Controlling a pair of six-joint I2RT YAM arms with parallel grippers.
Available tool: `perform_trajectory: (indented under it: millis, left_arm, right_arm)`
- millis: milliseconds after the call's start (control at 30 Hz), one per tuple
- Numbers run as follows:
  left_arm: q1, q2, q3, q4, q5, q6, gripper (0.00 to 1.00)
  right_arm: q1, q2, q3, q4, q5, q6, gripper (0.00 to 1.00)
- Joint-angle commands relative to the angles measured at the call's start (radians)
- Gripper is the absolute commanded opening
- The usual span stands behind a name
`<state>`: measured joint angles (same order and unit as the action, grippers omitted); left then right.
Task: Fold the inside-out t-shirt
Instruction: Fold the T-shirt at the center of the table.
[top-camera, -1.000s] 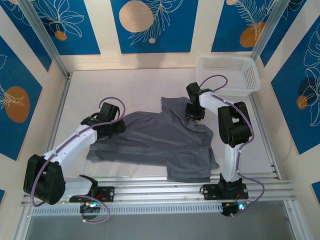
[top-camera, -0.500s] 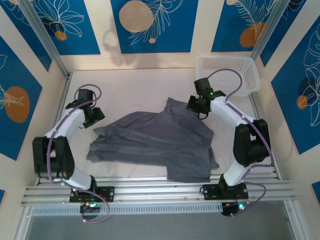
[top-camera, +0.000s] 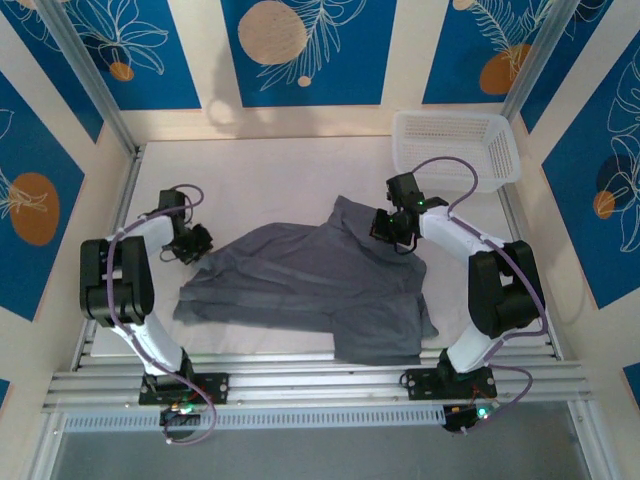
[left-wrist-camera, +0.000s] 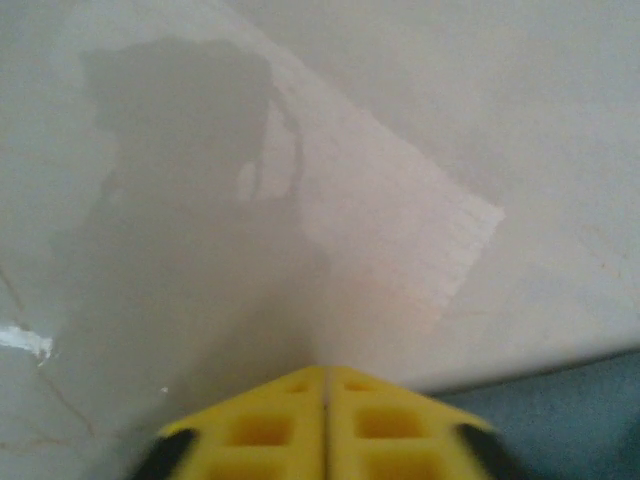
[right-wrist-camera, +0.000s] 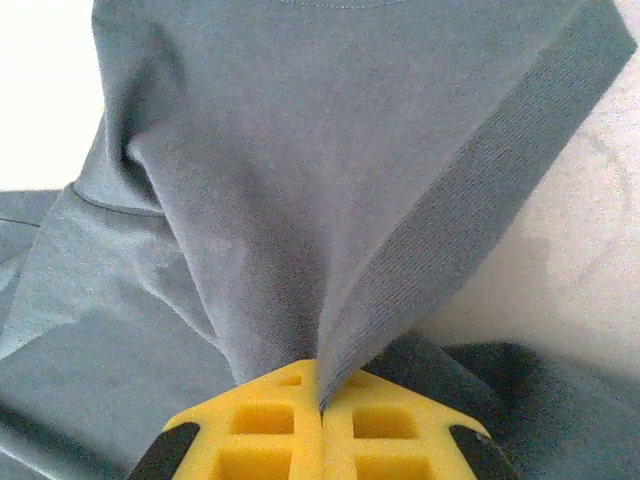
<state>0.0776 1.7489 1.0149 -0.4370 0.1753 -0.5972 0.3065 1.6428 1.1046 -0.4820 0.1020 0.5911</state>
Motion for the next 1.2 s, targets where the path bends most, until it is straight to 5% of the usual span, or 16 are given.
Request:
perform_trajectory:
  millis: [0, 333, 500, 767, 967, 1167]
  left_arm:
    - [0.012, -0.003, 0.019, 0.006, 0.004, 0.01, 0.0]
    - [0.02, -0.277, -0.02, -0.022, -0.29, 0.024, 0.0]
    - [0.021, -0.238, -0.004, -0.004, -0.22, 0.061, 0.0]
    - [0.046, -0.219, 0.013, -0.083, -0.359, 0.02, 0.0]
    - [0.005, -0.308, -0.156, -0.051, -0.293, -0.047, 0.0]
    - [-0.015, -0.581, -0.344, 0.007, -0.346, -0.043, 0.34]
  right_arm:
    - [0.0, -0.039, -0.012, -0.001, -0.02, -0.005, 0.04]
    - [-0.106, -0.047, -0.048, -0.009, -0.009, -0.011, 0.05]
    - [-0.109, -0.021, -0.041, 0.005, -0.061, -0.022, 0.06]
    - [-0.213, -0.056, -0.02, -0.056, -0.051, 0.005, 0.06]
    - [-0.224, -0.066, -0.131, -0.028, -0.075, 0.041, 0.07]
    - [-0.249, -0.112, -0.193, -0.021, -0.043, 0.056, 0.12]
